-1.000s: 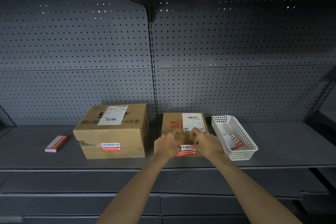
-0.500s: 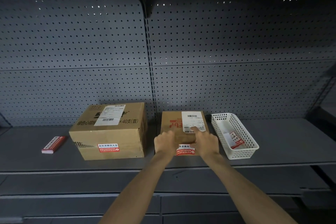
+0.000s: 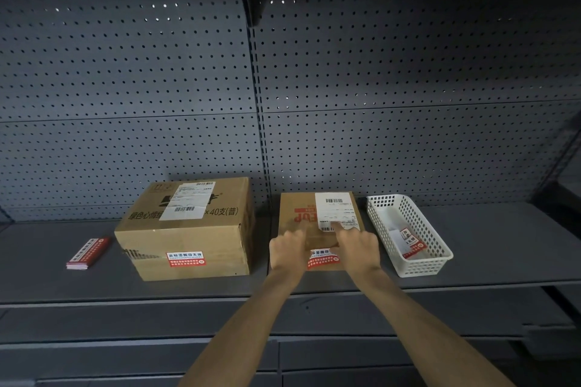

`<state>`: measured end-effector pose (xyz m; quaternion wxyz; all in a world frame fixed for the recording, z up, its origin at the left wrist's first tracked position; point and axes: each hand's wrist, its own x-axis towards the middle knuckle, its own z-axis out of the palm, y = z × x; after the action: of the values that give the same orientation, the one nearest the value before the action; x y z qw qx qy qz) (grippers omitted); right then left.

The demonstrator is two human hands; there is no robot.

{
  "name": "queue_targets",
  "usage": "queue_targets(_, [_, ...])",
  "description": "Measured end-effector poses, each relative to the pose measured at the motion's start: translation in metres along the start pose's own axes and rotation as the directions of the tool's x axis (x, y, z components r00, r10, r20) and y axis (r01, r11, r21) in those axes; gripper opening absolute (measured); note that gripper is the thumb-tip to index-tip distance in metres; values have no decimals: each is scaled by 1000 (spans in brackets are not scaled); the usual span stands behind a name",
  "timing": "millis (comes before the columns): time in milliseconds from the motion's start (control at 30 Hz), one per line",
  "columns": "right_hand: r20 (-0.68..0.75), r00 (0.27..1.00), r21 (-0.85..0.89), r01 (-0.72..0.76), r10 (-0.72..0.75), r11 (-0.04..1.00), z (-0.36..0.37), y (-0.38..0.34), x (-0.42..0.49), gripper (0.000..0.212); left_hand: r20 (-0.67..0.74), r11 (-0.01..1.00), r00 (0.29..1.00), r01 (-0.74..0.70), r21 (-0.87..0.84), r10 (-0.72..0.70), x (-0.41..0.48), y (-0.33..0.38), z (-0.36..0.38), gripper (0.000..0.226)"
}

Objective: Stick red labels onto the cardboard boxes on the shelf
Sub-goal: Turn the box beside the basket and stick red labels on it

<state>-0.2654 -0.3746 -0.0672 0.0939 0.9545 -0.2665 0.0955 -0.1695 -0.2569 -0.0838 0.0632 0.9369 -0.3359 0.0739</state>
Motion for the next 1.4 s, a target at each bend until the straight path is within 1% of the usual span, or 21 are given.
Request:
queue_targets(167, [0,1000,-2,-8,8,1000,1,-1,0,62,-13,1000,1000,-12,-18,12,3,0,2,40])
queue_targets(300, [10,1000,29,8,-8,1000,3,2,2,68,2,999,999,-37,28,37,4,-1,2,31])
queue_targets(400, [19,1000,42,11,-12,999,5,4,2,71,-4,998,999,-46,34,46,4,-2,1,29])
queue_targets(600, [50,999,33,-7,6,999,6,5,0,82,-5,997,998,-55,61,56,3,1,-3,35])
queue_targets(733, [39,999,21,-21,20,1000,6,3,-2,84,3,995,998,-70,69,70,4,3,-4,34])
queue_targets(867, [23,1000,4,2,-2,1000,4,2,-1,79,16,997,999,-51,62,50,3,1,-2,31])
queue_targets(1033, [33,999,24,-5,4,1000,5,5,1,78,1,997,998,-57,46,57,1,0,-2,41])
queue_targets(1167, [12,1000,15,9,-9,1000,3,4,3,76,7,998,999,-51,40,50,2,0,-5,36])
queue_targets(1300, [3,1000,-23,-7,7,1000,2,1,2,74,11,999,999,-44,27,43,3,0,-7,33])
queue_targets(1400, [4,1000,-26,-6,6,1000,5,0,2,74,12,998,999,-51,44,51,3,1,-6,28])
